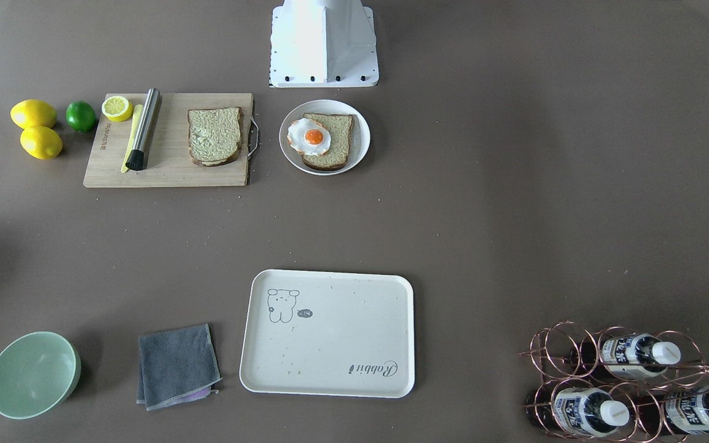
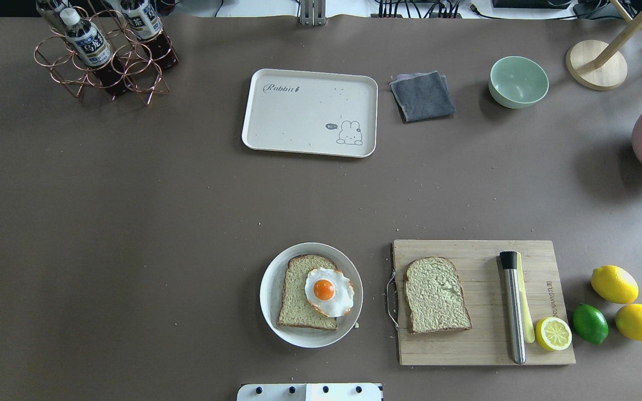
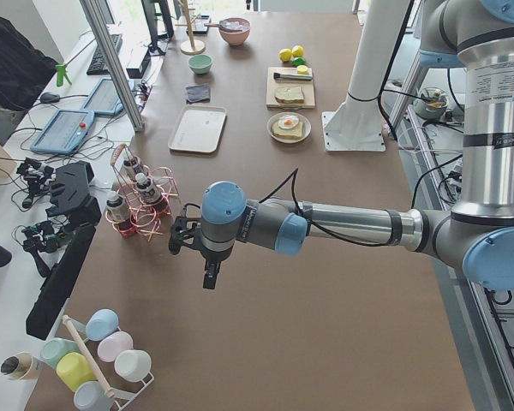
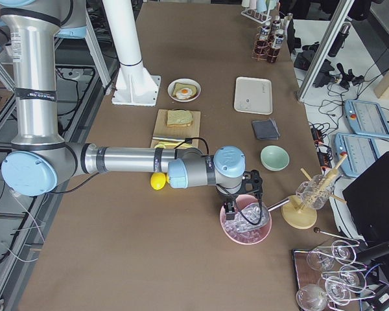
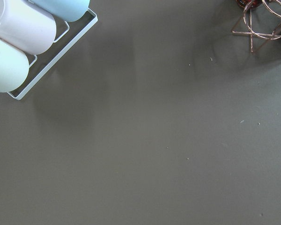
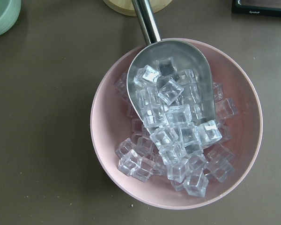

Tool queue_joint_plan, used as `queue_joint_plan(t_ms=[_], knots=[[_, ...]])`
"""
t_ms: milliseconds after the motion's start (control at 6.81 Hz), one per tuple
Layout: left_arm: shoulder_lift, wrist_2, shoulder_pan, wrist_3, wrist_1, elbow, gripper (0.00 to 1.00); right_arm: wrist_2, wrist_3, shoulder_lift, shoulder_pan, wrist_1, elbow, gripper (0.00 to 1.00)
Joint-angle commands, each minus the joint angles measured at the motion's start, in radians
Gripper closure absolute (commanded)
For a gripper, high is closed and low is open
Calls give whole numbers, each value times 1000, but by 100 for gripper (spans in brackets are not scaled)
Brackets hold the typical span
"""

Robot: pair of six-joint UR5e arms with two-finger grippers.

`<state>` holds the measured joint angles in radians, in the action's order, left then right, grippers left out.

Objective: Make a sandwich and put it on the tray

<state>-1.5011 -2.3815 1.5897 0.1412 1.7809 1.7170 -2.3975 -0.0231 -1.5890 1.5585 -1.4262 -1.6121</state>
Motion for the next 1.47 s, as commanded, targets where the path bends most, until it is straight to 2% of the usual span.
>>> queue_joint_plan(t_ms=[0, 1322], knots=[[7, -16, -2, 0, 0, -2, 2, 0, 0, -2, 0, 0, 0, 0], [56, -16, -2, 0, 63, 0, 2, -17, 6, -3, 0, 1, 6, 0]])
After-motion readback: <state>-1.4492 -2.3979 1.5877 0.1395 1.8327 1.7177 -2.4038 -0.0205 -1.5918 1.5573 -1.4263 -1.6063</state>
